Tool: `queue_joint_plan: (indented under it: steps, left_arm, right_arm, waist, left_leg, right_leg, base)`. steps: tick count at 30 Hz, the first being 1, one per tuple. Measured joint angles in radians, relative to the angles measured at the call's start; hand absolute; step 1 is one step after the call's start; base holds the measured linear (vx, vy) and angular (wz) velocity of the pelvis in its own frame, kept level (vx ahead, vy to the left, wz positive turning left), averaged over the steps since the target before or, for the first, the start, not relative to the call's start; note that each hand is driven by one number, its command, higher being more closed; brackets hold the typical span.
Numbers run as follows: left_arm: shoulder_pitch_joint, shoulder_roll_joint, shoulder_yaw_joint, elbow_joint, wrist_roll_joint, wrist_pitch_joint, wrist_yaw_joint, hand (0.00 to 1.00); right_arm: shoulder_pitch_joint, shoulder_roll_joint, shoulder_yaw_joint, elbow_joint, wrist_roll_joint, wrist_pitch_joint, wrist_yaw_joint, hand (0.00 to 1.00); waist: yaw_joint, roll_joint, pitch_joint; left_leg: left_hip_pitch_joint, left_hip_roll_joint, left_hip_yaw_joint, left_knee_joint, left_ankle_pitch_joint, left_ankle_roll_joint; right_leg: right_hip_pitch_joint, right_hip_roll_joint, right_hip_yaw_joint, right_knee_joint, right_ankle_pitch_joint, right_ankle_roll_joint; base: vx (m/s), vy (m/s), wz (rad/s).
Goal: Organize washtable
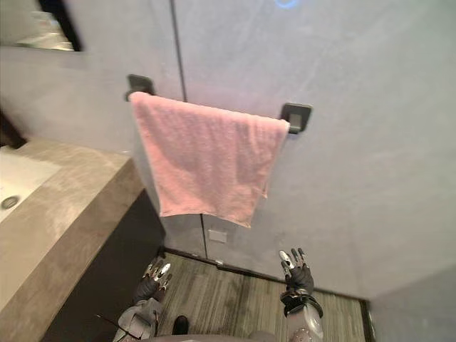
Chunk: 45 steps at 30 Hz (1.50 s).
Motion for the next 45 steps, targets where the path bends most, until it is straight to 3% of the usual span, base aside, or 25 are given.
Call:
queue_joint_plan:
  steps: [1, 4, 5, 6, 7, 8, 9, 10, 12, 14, 15, 16, 17, 18, 21, 22, 25, 28, 31, 34, 35, 36, 38, 42, 45]
  left_arm:
    - [0.005, -0.012, 0.018, -0.002, 0.010, -0.006, 0.012, 0.00]
    - [0.037, -0.024, 0.018, -0.041, 0.013, -0.010, 0.016, 0.00]
    - [0.057, -0.024, 0.032, -0.063, 0.019, -0.012, 0.020, 0.00]
    - [0.071, -0.022, 0.033, -0.077, 0.020, -0.012, 0.033, 0.00]
    - [0.073, -0.017, 0.033, -0.076, 0.019, -0.013, 0.037, 0.00]
    - [0.067, -0.002, 0.029, -0.078, 0.019, -0.015, 0.037, 0.00]
    - [0.063, 0.000, 0.020, -0.078, 0.023, -0.014, 0.035, 0.00]
    - [0.063, -0.001, 0.016, -0.078, 0.027, -0.014, 0.034, 0.00]
    - [0.065, -0.004, -0.005, -0.077, 0.029, -0.014, 0.030, 0.00]
    - [0.044, -0.001, -0.005, -0.075, 0.029, -0.013, 0.020, 0.00]
    - [0.029, -0.002, -0.012, -0.077, 0.030, -0.013, 0.013, 0.00]
    - [0.025, 0.005, -0.029, -0.083, 0.029, -0.015, 0.010, 0.00]
    - [0.021, 0.021, -0.041, -0.083, 0.029, -0.013, 0.009, 0.00]
    - [0.019, 0.028, -0.044, -0.079, 0.029, -0.010, 0.011, 0.00]
    - [0.001, 0.037, -0.078, -0.039, 0.028, -0.004, 0.012, 0.00]
    - [-0.022, 0.035, -0.114, -0.037, 0.029, 0.002, 0.011, 0.00]
    - [-0.045, 0.045, -0.147, -0.037, 0.029, 0.006, 0.009, 0.00]
    - [-0.022, 0.087, -0.148, -0.029, 0.030, 0.023, 0.010, 0.00]
    - [-0.017, 0.097, -0.147, -0.024, 0.062, 0.026, 0.010, 0.00]
    - [-0.024, 0.106, -0.146, -0.014, 0.114, 0.024, 0.009, 0.00]
    - [-0.035, 0.116, -0.141, -0.013, 0.128, 0.024, 0.009, 0.00]
    - [-0.049, 0.133, -0.135, -0.002, 0.132, 0.022, 0.010, 0.00]
    - [-0.064, 0.144, -0.123, 0.012, 0.134, 0.017, 0.012, 0.00]
    - [-0.049, 0.130, -0.091, 0.012, 0.137, 0.001, 0.014, 0.00]
    - [-0.043, 0.083, -0.095, 0.016, 0.136, -0.010, 0.016, 0.00]
  right_arm:
    - [-0.027, -0.015, 0.063, 0.000, -0.014, -0.001, 0.015, 0.00]
    - [-0.032, -0.034, 0.123, -0.002, -0.041, -0.002, 0.036, 0.00]
    - [-0.031, -0.033, 0.142, -0.002, -0.052, -0.001, 0.040, 0.00]
    - [-0.025, -0.035, 0.141, -0.001, -0.065, -0.001, 0.040, 0.00]
    - [-0.018, -0.039, 0.138, 0.005, -0.077, -0.001, 0.036, 0.00]
    - [-0.024, -0.050, 0.131, 0.020, -0.088, -0.002, 0.036, 0.00]
    - [-0.025, -0.064, 0.111, 0.022, -0.096, -0.002, 0.034, 0.00]
    - [-0.024, -0.066, 0.102, 0.023, -0.096, -0.002, 0.034, 0.00]
    - [-0.002, -0.093, 0.067, 0.037, -0.095, -0.012, 0.034, 0.00]
    - [0.029, -0.096, 0.055, 0.037, -0.095, -0.012, 0.036, 0.00]
    - [0.039, -0.101, 0.050, 0.037, -0.095, -0.012, 0.036, 0.00]
    - [0.039, -0.113, 0.049, 0.039, -0.096, -0.009, 0.037, 0.00]
    - [0.039, -0.095, 0.050, 0.044, -0.096, -0.007, 0.040, 0.00]
    - [0.032, -0.086, 0.045, 0.048, -0.096, -0.013, 0.038, 0.00]
    - [0.030, -0.088, 0.014, 0.052, -0.095, -0.016, 0.036, 0.00]
    - [0.030, -0.088, -0.023, 0.074, -0.092, -0.016, 0.033, 0.00]
    - [0.017, -0.075, -0.061, 0.093, -0.083, -0.014, 0.018, 0.00]
    - [0.001, -0.036, -0.059, 0.097, -0.083, -0.014, 0.016, 0.00]
    - [0.013, -0.023, -0.059, 0.097, -0.083, -0.007, 0.012, 0.00]
    - [0.020, -0.009, -0.057, 0.094, -0.083, 0.000, 0.007, 0.00]
    - [0.024, 0.000, -0.057, 0.092, -0.083, 0.003, 0.011, 0.00]
    - [0.029, 0.006, -0.057, 0.084, -0.084, 0.004, 0.013, 0.00]
    - [0.044, 0.009, -0.050, 0.085, -0.085, 0.010, 0.015, 0.00]
    - [0.035, -0.004, -0.018, 0.085, -0.123, 0.005, 0.020, 0.00]
    - [0.002, -0.030, -0.016, 0.087, -0.127, -0.007, 0.018, 0.00]
  waist:
    - [0.017, 0.023, 0.013]
    - [0.022, 0.075, 0.039]
    - [0.023, 0.089, 0.046]
    - [0.012, 0.099, 0.054]
    - [0.014, 0.091, 0.059]
    - [0.015, 0.053, 0.079]
    - [0.011, 0.051, 0.090]
    - [0.008, 0.047, 0.092]
    - [-0.016, 0.054, 0.088]
    - [-0.023, 0.071, 0.081]
    - [-0.028, 0.084, 0.077]
    - [-0.038, 0.095, 0.078]
    - [-0.072, 0.049, 0.054]
    - [-0.068, 0.058, 0.049]
    - [-0.075, 0.093, 0.037]
    - [-0.076, 0.111, 0.034]
    - [-0.090, 0.114, 0.029]
    - [-0.089, 0.097, 0.029]
    - [-0.074, 0.094, 0.034]
    - [-0.069, 0.100, 0.050]
    - [-0.070, 0.104, 0.057]
    - [-0.075, 0.100, 0.067]
    - [-0.101, 0.085, 0.075]
    - [-0.094, 0.027, 0.059]
    - [-0.100, 0.060, 0.075]
  left_leg:
    - [-0.053, 0.018, -0.043, 0.054, -0.007, -0.014]
    - [-0.112, 0.060, -0.094, 0.116, -0.004, -0.020]
    - [-0.139, 0.079, -0.096, 0.127, 0.002, -0.003]
    - [-0.157, 0.102, -0.071, 0.115, -0.017, 0.088]
    - [-0.156, 0.116, -0.029, 0.095, -0.080, 0.153]
    - [-0.183, 0.125, 0.056, 0.170, -0.129, 0.129]
    - [-0.226, 0.120, 0.119, 0.337, -0.122, 0.119]
    - [-0.233, 0.118, 0.132, 0.373, -0.122, 0.119]
    - [-0.197, 0.156, 0.313, 0.631, -0.197, 0.144]
    - [-0.139, 0.209, 0.419, 0.730, -0.265, 0.173]
    - [-0.127, 0.224, 0.471, 0.696, -0.260, 0.167]
    - [-0.129, 0.171, 0.495, 0.595, -0.242, 0.171]
    - [-0.090, 0.089, 0.438, 0.448, -0.222, 0.152]
    - [-0.062, 0.105, 0.481, 0.500, -0.288, 0.168]
    - [0.026, 0.179, 0.540, 0.473, -0.297, 0.082]
    - [0.058, 0.174, 0.541, 0.375, -0.279, 0.042]
    - [0.073, 0.074, 0.508, 0.193, -0.249, 0.017]
    - [0.104, -0.014, 0.484, 0.040, -0.162, 0.036]
    - [0.116, -0.054, 0.480, 0.011, -0.152, 0.039]
    - [0.112, -0.076, 0.446, 0.010, -0.152, 0.040]
    - [0.103, -0.074, 0.417, 0.002, -0.152, 0.041]
    - [0.103, -0.075, 0.383, -0.015, -0.131, 0.074]
    - [0.104, -0.082, 0.331, -0.025, -0.107, 0.110]
    - [0.105, -0.119, 0.288, -0.031, -0.077, 0.122]
    - [0.109, -0.110, 0.270, -0.092, -0.024, 0.120]
  right_leg:
    - [0.031, 0.027, -0.046, -0.039, -0.030, -0.018]
    - [0.019, 0.087, -0.108, -0.017, -0.034, -0.050]
    - [0.003, 0.113, -0.148, 0.007, -0.038, -0.080]
    - [0.006, 0.128, -0.189, 0.005, -0.033, -0.101]
    - [0.008, 0.127, -0.203, -0.009, -0.022, -0.120]
    - [0.013, 0.104, -0.243, -0.043, 0.006, -0.147]
    - [0.014, 0.089, -0.286, -0.054, 0.017, -0.162]
    - [0.014, 0.086, -0.296, -0.057, 0.020, -0.164]
    - [0.046, 0.073, -0.403, -0.111, 0.049, -0.179]
    - [0.061, 0.064, -0.495, -0.118, 0.053, -0.181]
    - [0.059, 0.057, -0.556, -0.099, 0.052, -0.182]
    - [0.041, 0.055, -0.594, -0.106, 0.047, -0.189]
    - [0.046, 0.032, -0.590, -0.192, 0.065, -0.179]
    - [0.070, 0.021, -0.686, -0.233, 0.113, -0.169]
    - [0.077, 0.002, -0.806, -0.206, 0.123, -0.172]
    - [0.073, -0.031, -0.855, -0.163, 0.123, -0.172]
    - [0.065, -0.122, -0.923, -0.090, 0.126, -0.168]
    - [0.056, -0.169, -0.922, -0.106, 0.190, -0.137]
    - [0.056, -0.198, -0.887, -0.114, 0.233, -0.121]
    - [-0.002, -0.198, -0.695, -0.066, 0.272, -0.155]
    - [-0.042, -0.146, -0.510, -0.061, 0.222, -0.155]
    - [-0.049, -0.079, -0.357, -0.067, 0.181, -0.118]
    - [-0.038, -0.020, -0.268, -0.071, 0.155, -0.081]
    - [0.023, 0.038, -0.183, -0.215, 0.138, -0.090]
    - [0.016, 0.043, -0.206, -0.230, 0.139, -0.088]
  base:
    - [-0.10, -0.203, 0.72]
    - [-0.14, -0.197, 0.68]
    - [-0.19, -0.288, 0.82]
    - [-0.17, -0.266, 0.88]
    - [-0.11, -0.182, 0.89]
    - [-0.12, -0.157, 0.86]
    - [-0.13, -0.162, 0.75]
    - [-0.14, -0.154, 1.05]
    - [-0.10, -0.082, 1.16]
    - [-0.06, -0.030, 1.36]
    - [-0.10, -0.041, 1.91]
    - [-0.11, -0.034, 2.13]
    - [-0.13, -0.009, 2.19]
    - [-0.09, 0.004, 1.78]
    - [-0.07, 0.082, 1.66]
    - [-0.08, 0.250, 1.89]
    - [-0.06, 0.275, 1.61]
    - [-0.04, 0.225, 0.68]
    - [-0.04, 0.202, 0.18]
    - [-0.01, 0.169, 0.22]
    - [-0.01, 0.086, 0.48]
    - [-0.02, 0.052, 0.65]
    - [-0.04, -0.018, 0.90]
    - [-0.05, -0.103, 0.42]
    - [-0.10, -0.092, 0.19]
